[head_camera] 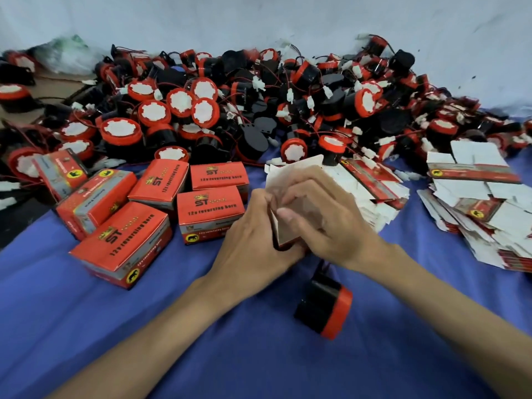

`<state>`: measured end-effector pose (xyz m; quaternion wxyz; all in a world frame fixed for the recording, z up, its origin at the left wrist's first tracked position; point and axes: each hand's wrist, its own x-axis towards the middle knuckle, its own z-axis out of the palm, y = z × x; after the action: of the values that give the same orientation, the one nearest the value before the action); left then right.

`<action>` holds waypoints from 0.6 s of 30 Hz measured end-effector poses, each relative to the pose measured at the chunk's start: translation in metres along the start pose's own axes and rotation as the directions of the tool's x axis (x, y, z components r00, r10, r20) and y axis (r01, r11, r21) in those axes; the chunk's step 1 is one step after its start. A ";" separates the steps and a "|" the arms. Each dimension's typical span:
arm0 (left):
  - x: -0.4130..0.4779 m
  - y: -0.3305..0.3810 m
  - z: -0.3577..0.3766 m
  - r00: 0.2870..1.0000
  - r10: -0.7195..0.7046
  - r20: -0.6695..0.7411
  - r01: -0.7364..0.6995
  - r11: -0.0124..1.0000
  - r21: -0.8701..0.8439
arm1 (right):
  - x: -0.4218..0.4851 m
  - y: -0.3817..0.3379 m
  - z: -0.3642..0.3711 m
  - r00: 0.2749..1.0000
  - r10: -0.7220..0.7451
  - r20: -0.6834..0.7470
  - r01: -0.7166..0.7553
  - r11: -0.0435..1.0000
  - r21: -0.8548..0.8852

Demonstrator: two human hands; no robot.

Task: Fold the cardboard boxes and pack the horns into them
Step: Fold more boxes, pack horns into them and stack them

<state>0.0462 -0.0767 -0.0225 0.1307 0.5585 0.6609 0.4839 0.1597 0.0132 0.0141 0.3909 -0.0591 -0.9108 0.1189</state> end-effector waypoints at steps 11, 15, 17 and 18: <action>0.004 -0.009 0.004 0.996 0.090 -0.014 -0.090 0.995 0.042 | -0.063 -0.041 -0.048 0.778 0.054 0.626 0.089 0.977 -0.196; 0.004 -0.010 0.005 0.997 0.074 -0.013 -0.074 0.997 0.025 | -0.073 -0.028 -0.034 0.868 0.218 0.445 -0.230 0.973 -0.028; 0.004 -0.010 0.005 0.997 0.074 -0.012 -0.073 0.997 0.035 | -0.076 -0.020 -0.031 0.876 0.269 0.400 -0.285 0.958 -0.020; 0.004 -0.011 0.005 0.997 0.075 -0.014 -0.074 0.996 0.039 | -0.076 -0.018 -0.029 0.880 0.269 0.391 -0.283 0.959 -0.022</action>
<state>0.0420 -0.0701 -0.0320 0.0967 0.5814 0.6499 0.4800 0.2331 -0.0143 -0.0152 0.1820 -0.1566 -0.9502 0.1989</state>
